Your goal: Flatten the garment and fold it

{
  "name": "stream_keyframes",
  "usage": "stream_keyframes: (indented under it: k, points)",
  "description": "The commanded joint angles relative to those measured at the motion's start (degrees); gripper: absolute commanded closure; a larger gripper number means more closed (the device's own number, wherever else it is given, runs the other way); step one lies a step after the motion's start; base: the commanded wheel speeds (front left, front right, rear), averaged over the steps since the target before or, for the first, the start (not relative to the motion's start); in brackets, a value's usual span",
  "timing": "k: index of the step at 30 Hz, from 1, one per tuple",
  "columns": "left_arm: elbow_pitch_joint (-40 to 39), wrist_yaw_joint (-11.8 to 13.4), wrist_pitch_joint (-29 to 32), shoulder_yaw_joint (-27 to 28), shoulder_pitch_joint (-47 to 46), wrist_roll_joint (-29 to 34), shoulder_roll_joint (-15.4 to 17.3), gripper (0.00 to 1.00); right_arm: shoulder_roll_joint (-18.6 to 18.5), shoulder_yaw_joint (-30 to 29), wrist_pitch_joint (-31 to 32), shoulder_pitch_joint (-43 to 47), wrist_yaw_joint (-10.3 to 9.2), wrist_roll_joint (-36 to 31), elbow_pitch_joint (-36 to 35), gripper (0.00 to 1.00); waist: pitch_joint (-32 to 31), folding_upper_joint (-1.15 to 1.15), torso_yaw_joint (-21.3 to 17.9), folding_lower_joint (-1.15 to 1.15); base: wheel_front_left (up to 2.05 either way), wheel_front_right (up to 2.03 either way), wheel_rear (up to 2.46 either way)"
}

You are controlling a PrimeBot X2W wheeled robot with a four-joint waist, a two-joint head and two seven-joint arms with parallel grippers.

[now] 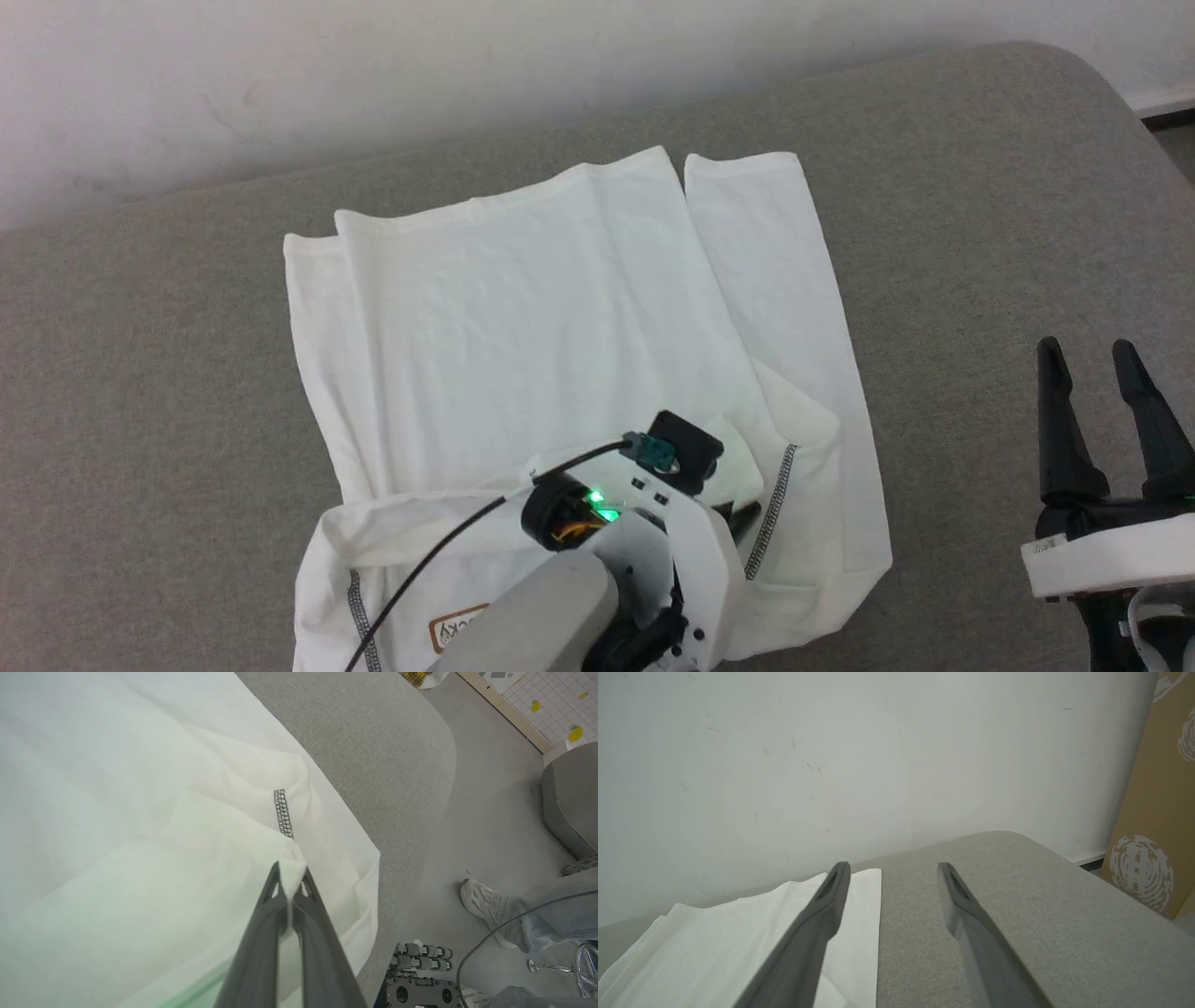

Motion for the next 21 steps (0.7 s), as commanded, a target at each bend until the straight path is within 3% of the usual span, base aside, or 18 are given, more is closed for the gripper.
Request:
stream_keyframes:
  k: [1, 6, 7, 8, 9, 15, 21]
  points:
    - [1.58, -0.62, -1.17, -1.06, 0.8, 0.1, -0.68, 1.0, 0.14, 0.0, -0.24, 0.56, -0.04, 0.33, -0.18, 0.0, 0.5, 0.0, -0.28, 0.0, 0.0, 0.0, 0.0]
    - [7.92, -2.64, -3.37, -5.59, 2.05, -0.61, -1.55, 1.0, 0.14, 1.47, -0.15, -0.07, -0.04, 0.39, 0.47, 0.0, 0.95, 0.0, -0.13, 0.0, 0.0, 0.0, 0.0]
    - [8.91, -3.11, -4.0, -6.27, 2.25, -1.14, -1.62, 0.78, 0.14, 1.81, -0.17, -0.28, -0.04, 0.35, 0.64, 0.0, 0.9, 0.0, -0.1, 0.0, 0.0, 0.0, 0.0]
    - [9.77, -3.46, -4.59, -6.98, 2.19, -1.39, -1.66, 0.45, 0.14, 2.21, -0.14, -0.49, -0.04, 0.3, 0.8, 0.0, 0.88, 0.0, -0.11, 0.0, 0.0, 0.0, 0.0]
    - [10.03, -3.66, -5.63, -7.47, 2.11, -1.88, -1.68, 0.0, 0.14, 2.53, -0.16, -0.69, -0.04, 0.26, 0.92, 0.0, 0.82, 0.0, -0.07, 0.0, 0.0, 0.0, 0.0]
    - [6.23, -1.54, -17.36, -8.62, -0.49, -1.32, -1.71, 0.0, 0.14, 2.56, -0.08, -0.5, -0.04, -0.42, 1.36, 0.0, -0.46, 0.0, 1.47, 0.0, 0.0, 0.0, 0.0]
    - [0.54, 3.33, -28.7, -3.06, -1.09, 0.05, 0.09, 0.0, 0.14, 2.03, 1.25, 0.4, -0.04, -1.97, 1.44, 0.0, -2.87, 0.0, 3.71, 0.0, 0.0, 0.0, 0.0]
